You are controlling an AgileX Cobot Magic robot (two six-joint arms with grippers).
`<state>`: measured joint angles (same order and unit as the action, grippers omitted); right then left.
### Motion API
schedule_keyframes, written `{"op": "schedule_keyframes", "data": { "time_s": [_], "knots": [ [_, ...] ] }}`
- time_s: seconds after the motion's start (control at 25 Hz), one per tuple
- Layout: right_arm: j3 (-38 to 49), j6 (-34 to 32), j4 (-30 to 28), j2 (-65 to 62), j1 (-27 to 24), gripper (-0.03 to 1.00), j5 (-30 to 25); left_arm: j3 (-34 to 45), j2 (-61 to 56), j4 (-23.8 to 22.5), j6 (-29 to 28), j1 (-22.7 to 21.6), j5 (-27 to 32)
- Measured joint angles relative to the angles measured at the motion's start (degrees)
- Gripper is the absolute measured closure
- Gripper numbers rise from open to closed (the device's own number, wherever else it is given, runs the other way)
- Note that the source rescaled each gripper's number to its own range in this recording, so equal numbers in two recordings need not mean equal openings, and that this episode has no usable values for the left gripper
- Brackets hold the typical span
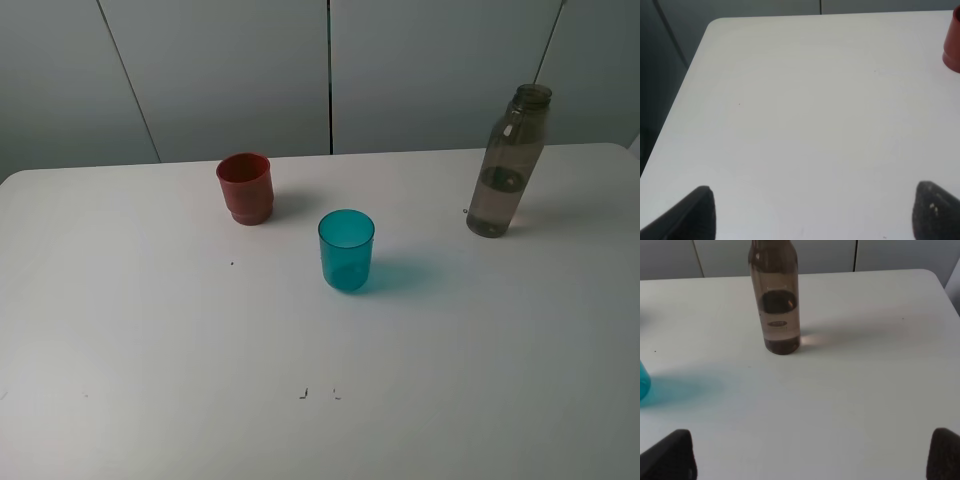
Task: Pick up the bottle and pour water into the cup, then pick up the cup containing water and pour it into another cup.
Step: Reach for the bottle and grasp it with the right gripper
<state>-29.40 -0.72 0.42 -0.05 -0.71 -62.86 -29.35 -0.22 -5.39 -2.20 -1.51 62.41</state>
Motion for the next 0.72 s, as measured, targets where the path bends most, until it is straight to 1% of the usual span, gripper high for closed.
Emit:
{"op": "schedule_keyframes", "data": {
  "time_s": [0.36, 0.48, 0.64, 0.72],
  "knots": [
    [0.0, -0.2, 0.0, 0.0, 0.0, -0.03, 0.0, 0.0, 0.0, 0.0, -0.4, 0.0, 0.0],
    [-0.3, -0.5, 0.2, 0.2, 0.0, -0.03, 1.1, 0.0, 0.0, 0.0, -0.4, 0.0, 0.0],
    [-3.1, -0.7, 2.0, 5.5, 0.0, -0.03, 7.1, 0.0, 0.0, 0.0, -0.4, 0.0, 0.0],
    [-4.4, -0.7, 3.1, 8.9, 0.0, -0.03, 11.4, 0.0, 0.0, 0.0, -0.4, 0.0, 0.0]
  ]
}}
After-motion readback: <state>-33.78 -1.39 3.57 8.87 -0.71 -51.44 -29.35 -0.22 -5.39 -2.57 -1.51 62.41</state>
